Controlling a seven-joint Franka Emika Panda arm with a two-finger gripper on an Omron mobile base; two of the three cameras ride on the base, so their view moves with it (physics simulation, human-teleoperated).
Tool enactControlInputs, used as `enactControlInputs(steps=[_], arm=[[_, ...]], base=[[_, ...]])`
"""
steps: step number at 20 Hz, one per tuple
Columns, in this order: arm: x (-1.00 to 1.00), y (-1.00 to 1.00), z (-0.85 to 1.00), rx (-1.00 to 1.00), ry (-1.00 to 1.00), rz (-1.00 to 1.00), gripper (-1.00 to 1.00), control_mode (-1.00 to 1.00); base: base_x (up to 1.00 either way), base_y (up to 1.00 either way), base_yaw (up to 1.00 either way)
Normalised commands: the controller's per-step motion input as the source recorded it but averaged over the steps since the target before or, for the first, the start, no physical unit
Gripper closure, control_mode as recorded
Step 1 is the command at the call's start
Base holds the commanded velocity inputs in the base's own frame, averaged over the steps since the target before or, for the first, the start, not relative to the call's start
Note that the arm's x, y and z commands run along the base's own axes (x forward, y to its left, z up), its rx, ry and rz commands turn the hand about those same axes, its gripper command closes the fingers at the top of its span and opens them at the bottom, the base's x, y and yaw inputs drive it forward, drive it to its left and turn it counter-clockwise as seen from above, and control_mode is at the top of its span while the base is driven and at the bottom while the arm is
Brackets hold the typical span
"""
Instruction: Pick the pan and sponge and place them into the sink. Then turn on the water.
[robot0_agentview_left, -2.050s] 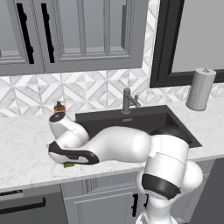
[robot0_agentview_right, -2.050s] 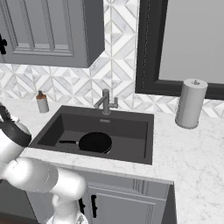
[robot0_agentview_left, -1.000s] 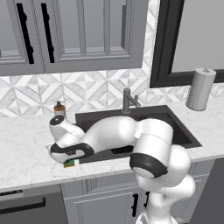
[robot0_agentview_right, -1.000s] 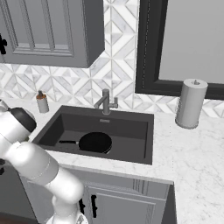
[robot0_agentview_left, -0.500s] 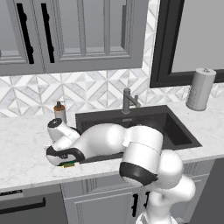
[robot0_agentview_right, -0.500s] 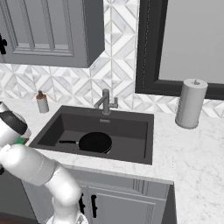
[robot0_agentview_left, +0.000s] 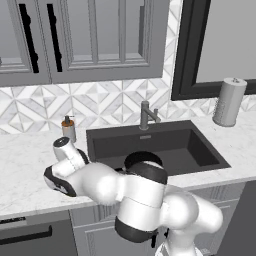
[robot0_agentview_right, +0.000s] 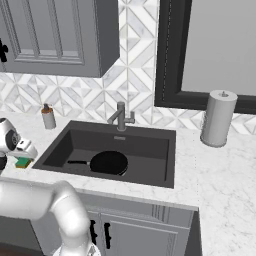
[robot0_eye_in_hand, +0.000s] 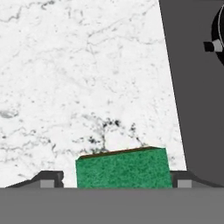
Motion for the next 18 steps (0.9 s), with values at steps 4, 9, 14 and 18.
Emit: enactControlInputs(steps=[4, 9, 14, 18], arm=[[0.0, -0.01, -0.37, 0.0, 0.0, 0.02, -1.0, -1.0], [-0.19, -0.32, -0.66, 0.0, 0.0, 0.06, -1.0, -1.0], [-0.42, -0.2, -0.96, 0.0, 0.0, 0.09, -1.0, -1.0], [-0.51, 0.0, -1.0, 0.0, 0.0, 0.12, -1.0, -1.0]], base=[[0.0, 0.0, 0.0], [0.0, 0.0, 0.0], [0.0, 0.0, 0.0], [0.0, 0.0, 0.0]])
